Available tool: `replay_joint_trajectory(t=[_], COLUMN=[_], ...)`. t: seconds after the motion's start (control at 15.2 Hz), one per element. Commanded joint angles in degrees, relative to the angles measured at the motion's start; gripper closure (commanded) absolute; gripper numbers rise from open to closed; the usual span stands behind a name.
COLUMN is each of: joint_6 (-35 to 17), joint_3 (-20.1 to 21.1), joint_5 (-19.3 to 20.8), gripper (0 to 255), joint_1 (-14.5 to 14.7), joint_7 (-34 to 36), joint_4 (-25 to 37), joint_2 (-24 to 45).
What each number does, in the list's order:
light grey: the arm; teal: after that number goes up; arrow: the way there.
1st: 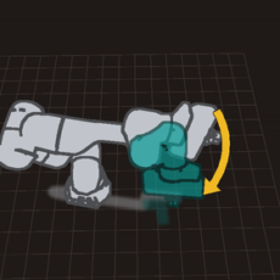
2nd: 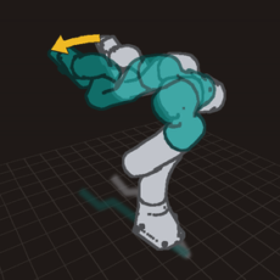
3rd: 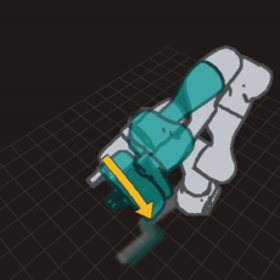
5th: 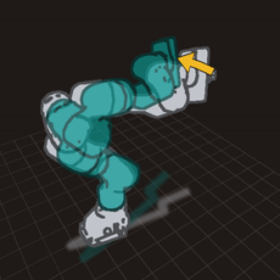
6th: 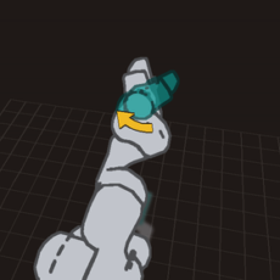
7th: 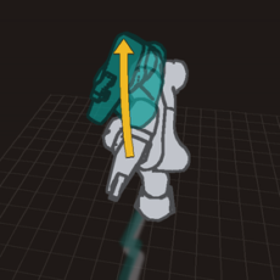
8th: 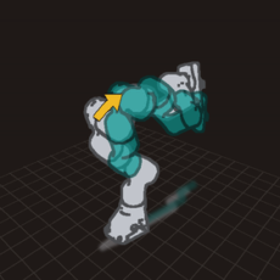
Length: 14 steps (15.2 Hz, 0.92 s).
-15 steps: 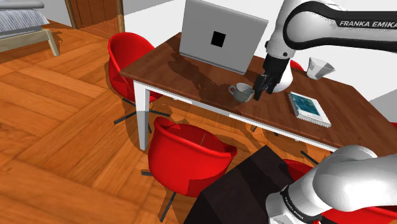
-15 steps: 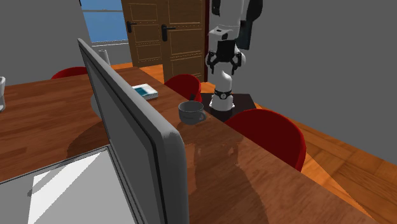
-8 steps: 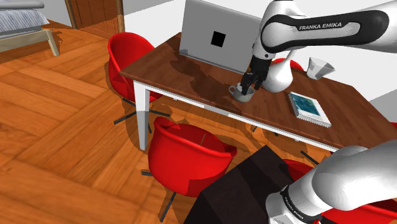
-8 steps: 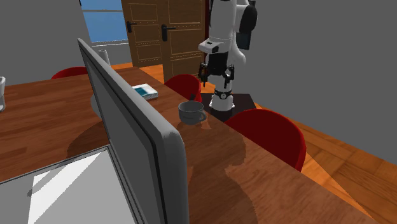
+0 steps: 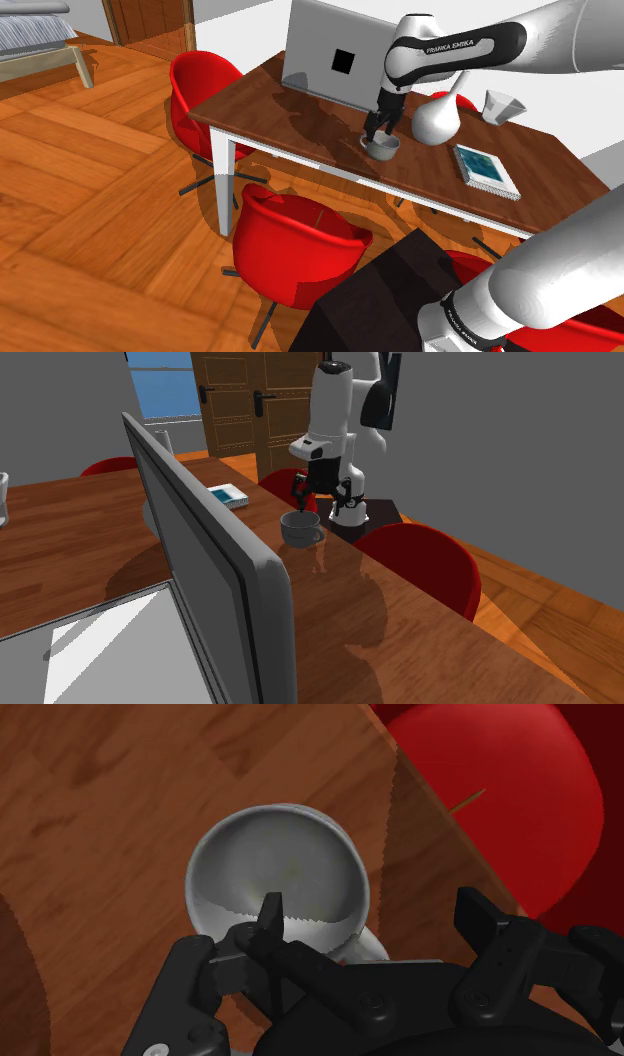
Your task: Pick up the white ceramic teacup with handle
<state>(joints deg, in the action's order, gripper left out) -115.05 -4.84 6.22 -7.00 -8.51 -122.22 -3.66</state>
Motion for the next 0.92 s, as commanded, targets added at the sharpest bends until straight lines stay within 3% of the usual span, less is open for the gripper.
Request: replay_joint_trajectory(t=[0.0,0.53,0.59,0.86], joint_6=[-1.33,-6.27,-6.33,-6.34], joint_3=[-0.18,-0.26,-0.28,-0.31], joint_5=[0.02,0.12,0.13,0.13], gripper=[0,0,255,255], joint_1=[-0.15,-0.23,-0.25,-0.28], joint_7=[-0.18,0.18,0.14,0.09], joint_4=[0.29,-2.56,-2.59,-2.56], joint_2=[1.41,3.52,3.54,3.59])
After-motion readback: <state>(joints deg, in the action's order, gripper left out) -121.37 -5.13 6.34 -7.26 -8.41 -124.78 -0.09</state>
